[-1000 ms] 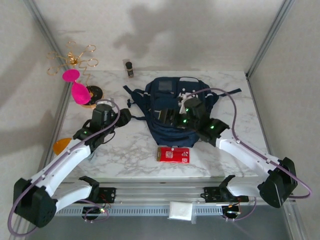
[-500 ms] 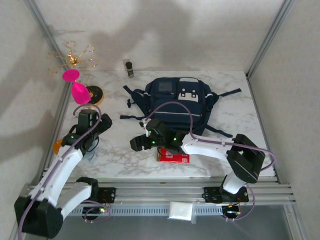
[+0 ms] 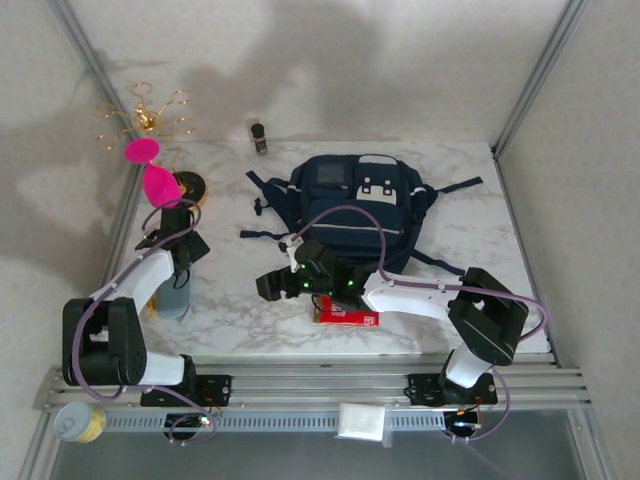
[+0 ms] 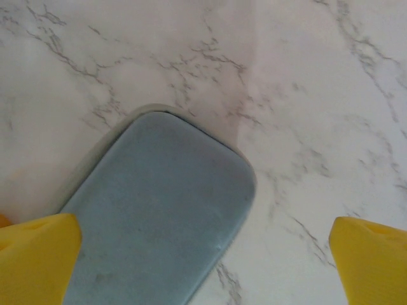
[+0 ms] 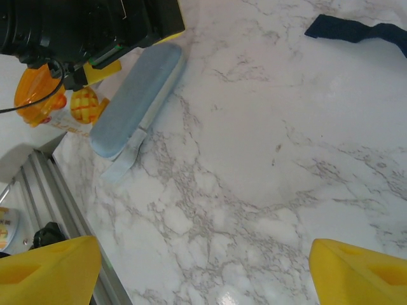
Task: Pack books, pencil case, and school supplies into a backpack
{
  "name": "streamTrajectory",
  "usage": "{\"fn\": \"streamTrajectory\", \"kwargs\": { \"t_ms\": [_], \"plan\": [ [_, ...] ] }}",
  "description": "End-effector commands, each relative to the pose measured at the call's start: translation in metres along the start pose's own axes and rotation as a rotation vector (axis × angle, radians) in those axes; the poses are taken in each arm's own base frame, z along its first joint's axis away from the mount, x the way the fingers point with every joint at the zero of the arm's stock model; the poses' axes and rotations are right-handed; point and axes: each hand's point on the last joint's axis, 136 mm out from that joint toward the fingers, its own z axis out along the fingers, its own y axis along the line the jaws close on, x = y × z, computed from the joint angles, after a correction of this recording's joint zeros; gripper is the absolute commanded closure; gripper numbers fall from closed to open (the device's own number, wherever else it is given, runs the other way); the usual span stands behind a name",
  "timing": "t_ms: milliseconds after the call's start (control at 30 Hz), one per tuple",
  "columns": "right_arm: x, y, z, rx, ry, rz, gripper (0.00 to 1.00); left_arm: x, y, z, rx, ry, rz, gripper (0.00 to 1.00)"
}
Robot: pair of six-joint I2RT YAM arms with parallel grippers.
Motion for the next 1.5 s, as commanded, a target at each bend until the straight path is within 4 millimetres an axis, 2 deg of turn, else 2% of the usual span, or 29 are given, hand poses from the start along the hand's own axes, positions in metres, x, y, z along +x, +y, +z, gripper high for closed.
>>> {"fn": "streamTrajectory", "kwargs": {
  "t_ms": [0, 167, 267, 500, 667, 800, 900, 1000, 1067, 1200, 1267, 1333, 1400, 1467],
  "plan": [
    [-0.009, 0.004, -0.011, -0.019, -0.042, 0.016, 0.14, -0.013, 0.008, 0.006, -0.046, -0.039, -0.033, 0.01],
    [-0.006, -0.001, -0.016, -0.016, -0.052, 0.042, 0.14, 0.014, 0.012, 0.027, -0.067, 0.046, -0.009, 0.01],
    [-0.006, -0.003, -0.018, -0.01, -0.056, 0.049, 0.13, 0.031, 0.016, 0.032, -0.071, 0.078, -0.019, 0.01],
    [-0.003, -0.008, -0.017, -0.009, -0.051, 0.058, 0.13, 0.066, 0.012, 0.022, -0.039, 0.108, -0.064, 0.01],
    [-0.002, -0.011, -0.014, -0.017, -0.05, 0.061, 0.13, 0.067, 0.014, 0.0, -0.048, 0.062, -0.097, 0.01],
    [0.001, -0.013, -0.012, -0.04, -0.046, 0.079, 0.13, 0.061, 0.043, -0.008, -0.175, 0.006, -0.075, 0.01],
    [0.004, -0.014, -0.012, -0.058, -0.048, 0.092, 0.12, 0.067, 0.059, -0.008, -0.243, -0.007, -0.058, 0.01],
    [0.008, -0.016, -0.012, -0.069, -0.045, 0.102, 0.12, 0.081, 0.056, -0.003, -0.21, 0.041, -0.071, 0.01],
    [0.01, -0.019, -0.013, -0.067, -0.046, 0.11, 0.12, 0.072, 0.06, -0.01, -0.248, -0.011, -0.088, 0.01],
    [0.012, -0.025, -0.016, -0.067, -0.051, 0.129, 0.12, 0.062, 0.032, -0.021, -0.102, -0.01, -0.1, 0.01],
    [0.011, -0.027, -0.018, -0.064, -0.054, 0.138, 0.12, 0.062, 0.041, -0.024, -0.15, -0.008, -0.08, 0.01],
    [0.011, -0.029, -0.02, -0.064, -0.061, 0.146, 0.12, 0.069, 0.046, -0.021, -0.173, -0.004, -0.059, 0.01],
    [0.011, -0.029, -0.021, -0.077, -0.069, 0.154, 0.12, 0.081, 0.031, -0.015, -0.118, 0.049, -0.028, 0.01],
    [0.011, -0.03, -0.021, -0.078, -0.064, 0.16, 0.12, 0.081, 0.032, -0.013, -0.177, 0.031, 0.024, 0.01]
  ]
}}
